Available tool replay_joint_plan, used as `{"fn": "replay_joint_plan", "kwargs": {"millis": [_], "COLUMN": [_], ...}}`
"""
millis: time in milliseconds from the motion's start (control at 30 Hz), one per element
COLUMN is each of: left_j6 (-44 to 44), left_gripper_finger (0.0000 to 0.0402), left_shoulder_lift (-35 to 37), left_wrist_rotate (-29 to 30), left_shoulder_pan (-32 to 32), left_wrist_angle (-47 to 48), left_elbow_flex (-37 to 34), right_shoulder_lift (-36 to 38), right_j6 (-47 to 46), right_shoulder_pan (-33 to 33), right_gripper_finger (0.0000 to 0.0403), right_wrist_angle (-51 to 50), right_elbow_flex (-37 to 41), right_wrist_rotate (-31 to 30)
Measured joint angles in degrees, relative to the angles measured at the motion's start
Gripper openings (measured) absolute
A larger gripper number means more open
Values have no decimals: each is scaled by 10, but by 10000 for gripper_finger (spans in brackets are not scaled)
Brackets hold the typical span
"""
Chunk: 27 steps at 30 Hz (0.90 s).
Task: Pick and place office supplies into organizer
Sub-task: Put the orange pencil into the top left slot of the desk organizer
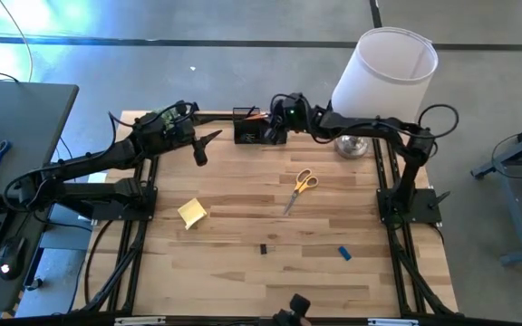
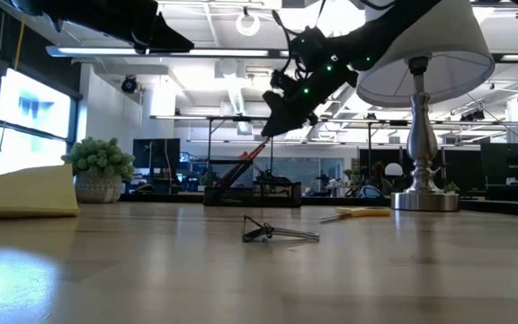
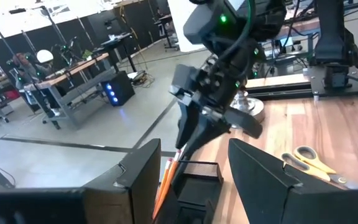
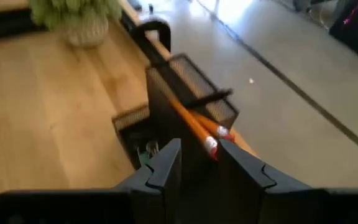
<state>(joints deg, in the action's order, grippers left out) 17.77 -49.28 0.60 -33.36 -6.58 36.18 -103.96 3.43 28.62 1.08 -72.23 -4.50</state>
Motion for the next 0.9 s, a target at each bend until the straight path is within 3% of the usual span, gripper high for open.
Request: {"fn": "replay_joint_plan", "kwargs": {"millis": [300,700,900], "left_j6": [-2,-1,-1], "left_gripper_finger": [179,179,179], "left_shoulder_lift": [0,0,0], "left_wrist_rotate": [-7,-6,-6], "left_shoulder_pan": [0,0,0], "left_wrist_angle": [3,2,2], "left_elbow_flex": [0,0,0], "right_shoulder_lift": [-14,-14,-14], "right_j6": [-4,-15,-22], "right_shoulder_pan": [3,6,7], "right_gripper_finger": [92,36,49], "right_wrist_angle": [29,11,16], "right_elbow_flex": [0,0,0], "right_wrist_rotate": [-30,-27,-14]}}
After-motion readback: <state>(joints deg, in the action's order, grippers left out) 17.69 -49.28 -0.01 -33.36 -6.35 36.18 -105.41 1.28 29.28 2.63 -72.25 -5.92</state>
